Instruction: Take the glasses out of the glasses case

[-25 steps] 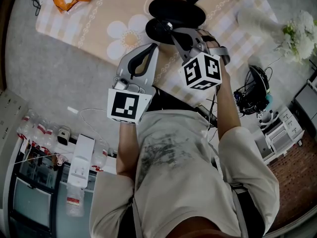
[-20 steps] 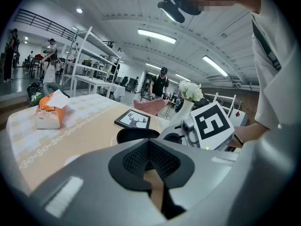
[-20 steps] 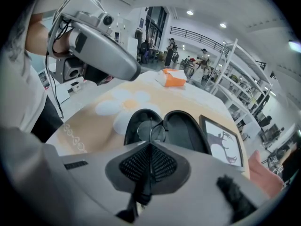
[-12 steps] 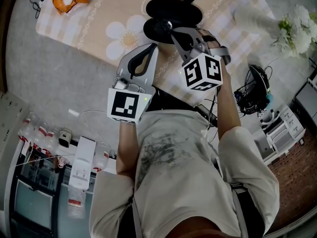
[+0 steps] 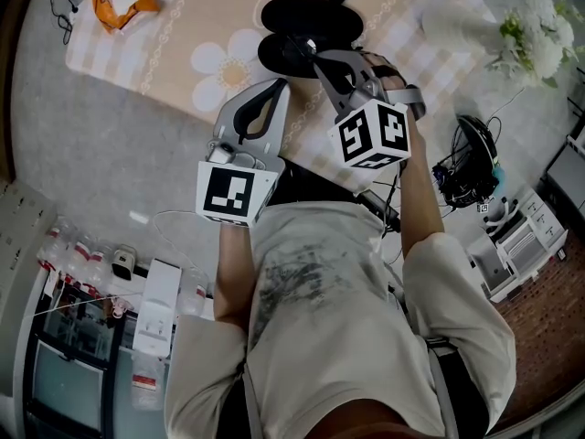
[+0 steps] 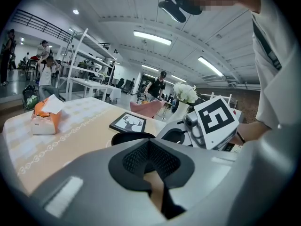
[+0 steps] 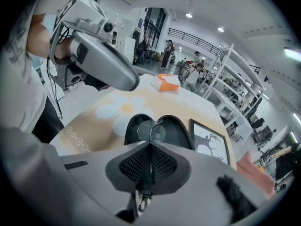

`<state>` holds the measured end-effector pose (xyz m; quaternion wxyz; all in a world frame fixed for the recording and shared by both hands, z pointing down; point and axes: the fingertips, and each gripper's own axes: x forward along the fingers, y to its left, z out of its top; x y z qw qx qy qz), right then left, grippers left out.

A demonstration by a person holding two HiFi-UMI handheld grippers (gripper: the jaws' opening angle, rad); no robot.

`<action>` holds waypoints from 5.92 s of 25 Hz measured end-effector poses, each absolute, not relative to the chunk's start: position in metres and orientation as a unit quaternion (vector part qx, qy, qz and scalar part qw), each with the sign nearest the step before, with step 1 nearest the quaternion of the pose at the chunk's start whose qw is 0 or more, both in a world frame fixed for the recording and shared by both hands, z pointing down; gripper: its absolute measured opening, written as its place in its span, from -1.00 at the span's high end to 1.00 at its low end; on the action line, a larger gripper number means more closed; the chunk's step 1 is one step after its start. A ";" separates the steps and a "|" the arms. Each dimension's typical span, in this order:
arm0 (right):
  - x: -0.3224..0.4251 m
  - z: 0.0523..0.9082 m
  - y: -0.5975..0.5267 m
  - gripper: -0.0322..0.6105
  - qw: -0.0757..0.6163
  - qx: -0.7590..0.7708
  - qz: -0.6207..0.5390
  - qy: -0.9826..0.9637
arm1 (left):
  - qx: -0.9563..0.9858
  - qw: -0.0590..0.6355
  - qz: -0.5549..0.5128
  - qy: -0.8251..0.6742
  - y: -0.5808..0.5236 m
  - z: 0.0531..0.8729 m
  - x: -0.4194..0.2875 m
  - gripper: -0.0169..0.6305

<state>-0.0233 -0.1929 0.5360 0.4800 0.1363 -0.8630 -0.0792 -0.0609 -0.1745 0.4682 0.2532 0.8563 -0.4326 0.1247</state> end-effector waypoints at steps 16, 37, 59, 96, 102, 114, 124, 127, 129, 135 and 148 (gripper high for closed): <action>0.002 0.521 -0.174 0.85 0.483 0.190 -0.065 -0.852 | 0.883 0.221 0.123 -0.396 -0.163 0.459 -0.045 0.92; 0.045 0.539 -0.120 0.85 0.487 0.264 -0.017 -0.833 | 0.905 0.215 0.152 -0.334 -0.122 0.468 -0.010 0.92; 0.060 0.574 -0.082 0.84 0.500 0.285 0.023 -0.817 | 0.923 0.197 0.166 -0.287 -0.095 0.473 0.006 0.92; 0.056 0.578 -0.072 0.59 0.485 0.288 0.055 -0.824 | 0.924 0.185 0.163 -0.291 -0.090 0.460 0.002 0.92; 0.059 0.557 -0.072 0.59 0.470 0.303 0.044 -0.828 | 0.927 0.178 0.156 -0.292 -0.090 0.450 0.006 0.92; 0.071 0.465 -0.078 0.84 0.400 0.368 -0.001 -0.839 | 0.937 0.142 0.125 -0.293 -0.096 0.405 0.012 0.92; 0.086 0.394 -0.075 0.85 0.286 0.444 0.016 -0.849 | 0.946 0.108 0.086 -0.293 -0.099 0.356 0.013 0.92; 0.089 0.379 -0.073 0.85 0.246 0.460 0.027 -0.853 | 0.947 0.104 0.075 -0.296 -0.099 0.349 0.010 0.92; 0.092 0.374 -0.071 0.85 0.222 0.468 0.039 -0.854 | 0.946 0.105 0.070 -0.300 -0.099 0.348 0.008 0.92; 0.096 0.374 -0.066 0.85 0.200 0.472 0.060 -0.856 | 0.944 0.108 0.069 -0.303 -0.097 0.352 0.005 0.92; 0.097 0.372 -0.070 0.85 0.199 0.465 0.057 -0.861 | 0.944 0.110 0.076 -0.303 -0.099 0.358 0.007 0.92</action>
